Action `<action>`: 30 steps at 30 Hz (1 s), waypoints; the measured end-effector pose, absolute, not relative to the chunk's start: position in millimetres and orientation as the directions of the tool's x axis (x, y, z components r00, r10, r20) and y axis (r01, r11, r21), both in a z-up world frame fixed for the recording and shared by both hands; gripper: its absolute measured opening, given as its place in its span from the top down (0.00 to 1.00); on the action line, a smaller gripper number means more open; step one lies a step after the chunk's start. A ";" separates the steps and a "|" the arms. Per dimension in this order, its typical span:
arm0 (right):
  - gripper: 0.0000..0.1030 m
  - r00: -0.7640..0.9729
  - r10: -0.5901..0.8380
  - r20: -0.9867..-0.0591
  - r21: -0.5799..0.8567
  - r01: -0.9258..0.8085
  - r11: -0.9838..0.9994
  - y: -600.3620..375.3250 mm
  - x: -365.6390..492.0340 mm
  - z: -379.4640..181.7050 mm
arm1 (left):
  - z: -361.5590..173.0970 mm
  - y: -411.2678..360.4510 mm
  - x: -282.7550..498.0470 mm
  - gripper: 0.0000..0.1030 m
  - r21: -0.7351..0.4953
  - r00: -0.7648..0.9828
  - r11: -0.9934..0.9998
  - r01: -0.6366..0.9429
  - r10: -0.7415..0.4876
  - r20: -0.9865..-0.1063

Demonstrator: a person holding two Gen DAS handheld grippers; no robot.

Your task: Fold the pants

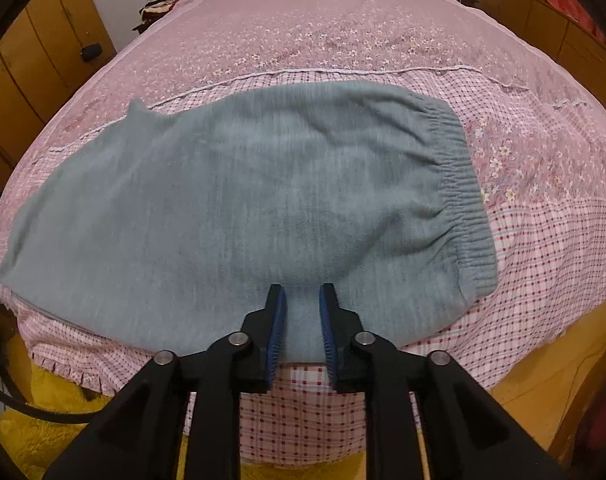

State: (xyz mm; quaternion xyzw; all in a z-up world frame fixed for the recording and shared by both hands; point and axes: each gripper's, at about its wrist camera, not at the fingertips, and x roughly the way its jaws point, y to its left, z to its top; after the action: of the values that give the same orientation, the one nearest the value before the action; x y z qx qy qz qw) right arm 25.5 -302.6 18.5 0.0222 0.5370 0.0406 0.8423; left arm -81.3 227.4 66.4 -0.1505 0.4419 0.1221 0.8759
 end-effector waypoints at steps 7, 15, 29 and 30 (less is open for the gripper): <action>0.76 0.434 0.093 -0.896 0.065 -0.078 0.995 -277.2 20.8 27.7 | 53.7 241.7 -30.5 0.66 -0.161 0.569 0.946 -0.280 0.028 -0.822; 0.76 0.423 0.130 -0.897 0.105 -0.082 0.991 -266.6 21.4 21.6 | 35.3 241.3 2.3 0.66 -0.180 0.565 0.956 -0.229 -0.020 -0.825; 0.76 0.407 0.126 -0.905 0.106 -0.072 0.992 -266.8 25.9 13.3 | 25.3 237.8 16.1 0.66 -0.212 0.560 0.959 -0.187 -0.073 -0.825; 0.76 0.407 0.125 -0.905 0.104 -0.072 0.992 -266.6 25.7 13.1 | 25.7 237.2 15.6 0.66 -0.211 0.564 0.960 -0.182 -0.074 -0.823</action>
State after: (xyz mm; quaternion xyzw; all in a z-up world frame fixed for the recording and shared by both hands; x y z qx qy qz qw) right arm 25.7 -266.6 13.1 0.0242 0.5415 0.0588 0.8383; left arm 15.6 237.2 25.7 -0.1374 0.4659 0.0310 0.8735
